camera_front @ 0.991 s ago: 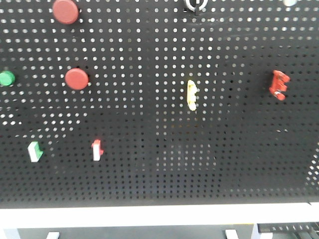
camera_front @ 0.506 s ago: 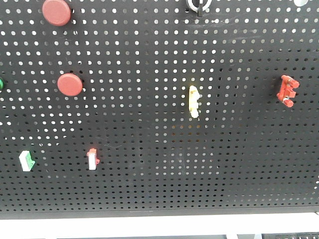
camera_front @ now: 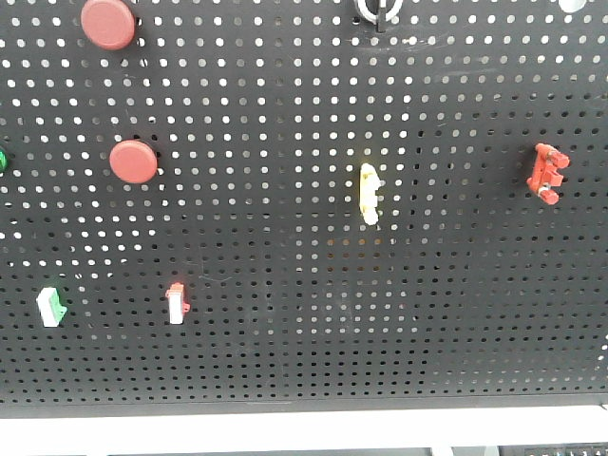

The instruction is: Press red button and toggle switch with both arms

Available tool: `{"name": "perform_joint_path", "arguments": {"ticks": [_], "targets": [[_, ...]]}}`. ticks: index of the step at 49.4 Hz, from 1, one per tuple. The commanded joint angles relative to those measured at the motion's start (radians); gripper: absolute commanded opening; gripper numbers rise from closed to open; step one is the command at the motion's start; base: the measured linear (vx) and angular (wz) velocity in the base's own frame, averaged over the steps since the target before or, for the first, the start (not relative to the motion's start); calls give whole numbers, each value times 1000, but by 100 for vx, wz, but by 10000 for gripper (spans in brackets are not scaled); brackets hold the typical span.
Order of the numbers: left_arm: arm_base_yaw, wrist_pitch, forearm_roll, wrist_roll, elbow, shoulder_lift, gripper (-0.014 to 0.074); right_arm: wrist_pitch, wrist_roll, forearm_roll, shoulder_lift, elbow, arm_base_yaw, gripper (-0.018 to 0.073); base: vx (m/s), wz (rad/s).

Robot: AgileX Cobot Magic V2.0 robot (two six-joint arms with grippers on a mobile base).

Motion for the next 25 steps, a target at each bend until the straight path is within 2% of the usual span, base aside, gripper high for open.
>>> {"name": "perform_joint_path", "arguments": {"ticks": [1, 8, 16, 22, 25], "targets": [[-1, -88, -7, -5, 33, 14, 2, -85, -3, 5, -12, 11, -4, 0, 0, 0], [-1, -90, -7, -5, 33, 14, 2, -95, -4, 3, -12, 11, -4, 0, 0, 0], [-1, -129, -8, -8, 33, 14, 2, -184, -4, 3, -12, 11, -4, 0, 0, 0], [-1, -234, -16, -12, 28, 14, 2, -302, -3, 3, -12, 9, -4, 0, 0, 0], [-2, -283, -53, -56, 4, 14, 2, -352, 5, 4, -12, -16, -4, 0, 0, 0]]}}
